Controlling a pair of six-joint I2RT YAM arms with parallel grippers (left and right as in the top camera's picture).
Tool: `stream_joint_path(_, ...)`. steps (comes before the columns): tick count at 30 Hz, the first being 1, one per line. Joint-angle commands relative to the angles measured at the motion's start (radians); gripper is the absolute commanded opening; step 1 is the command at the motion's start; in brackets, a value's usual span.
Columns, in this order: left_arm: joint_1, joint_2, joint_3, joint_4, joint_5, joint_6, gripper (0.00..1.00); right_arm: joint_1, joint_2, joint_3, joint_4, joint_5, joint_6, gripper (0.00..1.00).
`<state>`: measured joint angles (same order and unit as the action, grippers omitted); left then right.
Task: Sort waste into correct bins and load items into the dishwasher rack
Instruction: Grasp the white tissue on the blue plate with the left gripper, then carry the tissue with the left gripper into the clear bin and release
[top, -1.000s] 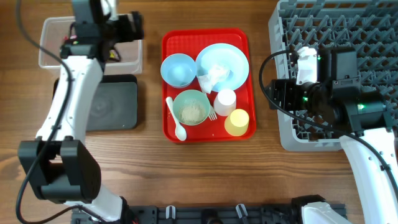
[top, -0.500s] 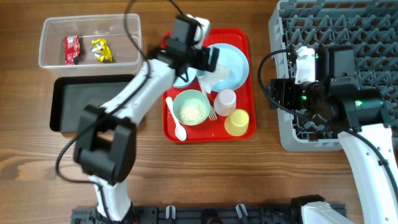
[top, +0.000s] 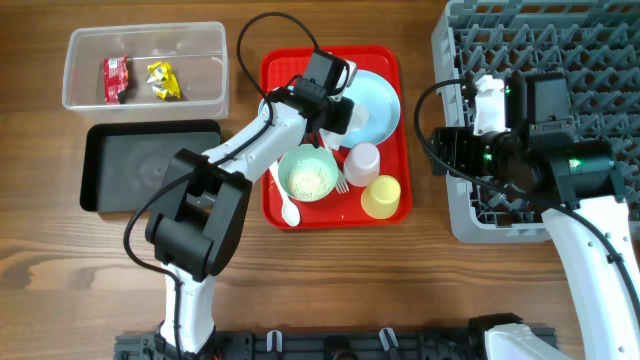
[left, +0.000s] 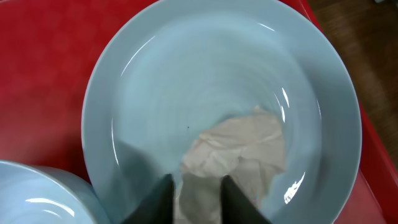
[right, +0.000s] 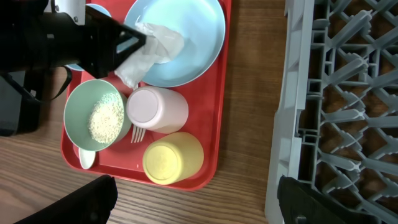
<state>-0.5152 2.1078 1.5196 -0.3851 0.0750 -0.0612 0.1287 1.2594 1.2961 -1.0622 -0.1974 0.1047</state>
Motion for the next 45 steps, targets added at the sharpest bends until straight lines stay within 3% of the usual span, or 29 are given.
stream_joint_path(1, -0.014, 0.010, 0.005, 0.000, -0.005, 0.001, 0.04, -0.005, 0.009, 0.014, -0.001, 0.018, 0.009, 0.87)
stream_joint_path(12, -0.037, -0.048, 0.011, 0.013, -0.006, 0.002, 0.06, -0.005, 0.009, 0.014, -0.001, 0.018, 0.006, 0.87)
stream_joint_path(14, -0.038, -0.054, 0.011, 0.010, -0.005, 0.001, 0.51, -0.005, 0.009, 0.014, -0.001, 0.018, 0.007, 0.87)
stream_joint_path(15, -0.038, -0.050, 0.010, -0.008, -0.005, 0.001, 0.66, -0.005, 0.009, 0.014, -0.002, 0.018, 0.007, 0.87)
stream_joint_path(19, -0.037, -0.023, -0.013, -0.026, -0.006, 0.002, 0.75, -0.005, 0.009, 0.014, -0.002, 0.018, 0.007, 0.87)
stream_joint_path(22, -0.038, 0.011, -0.016, -0.026, -0.005, 0.001, 0.74, -0.005, 0.009, 0.014, -0.001, 0.018, 0.007, 0.87)
stream_joint_path(24, -0.037, 0.035, -0.016, -0.026, -0.005, 0.002, 0.63, -0.005, 0.009, 0.014, -0.002, 0.017, 0.007, 0.87)
stream_joint_path(26, -0.037, 0.047, -0.016, -0.022, -0.006, 0.002, 0.25, -0.005, 0.009, 0.014, -0.003, 0.018, 0.007, 0.87)
stream_joint_path(28, -0.037, 0.048, -0.016, -0.016, -0.006, 0.001, 0.04, -0.005, 0.009, 0.014, -0.005, 0.018, 0.007, 0.87)
stream_joint_path(37, -0.037, -0.027, 0.018, 0.002, -0.005, 0.001, 0.04, -0.005, 0.009, 0.014, -0.005, 0.018, 0.006, 0.87)
stream_joint_path(45, 0.026, -0.282, 0.057, -0.032, -0.057, 0.002, 0.04, -0.005, 0.009, 0.014, -0.001, 0.018, 0.003, 0.87)
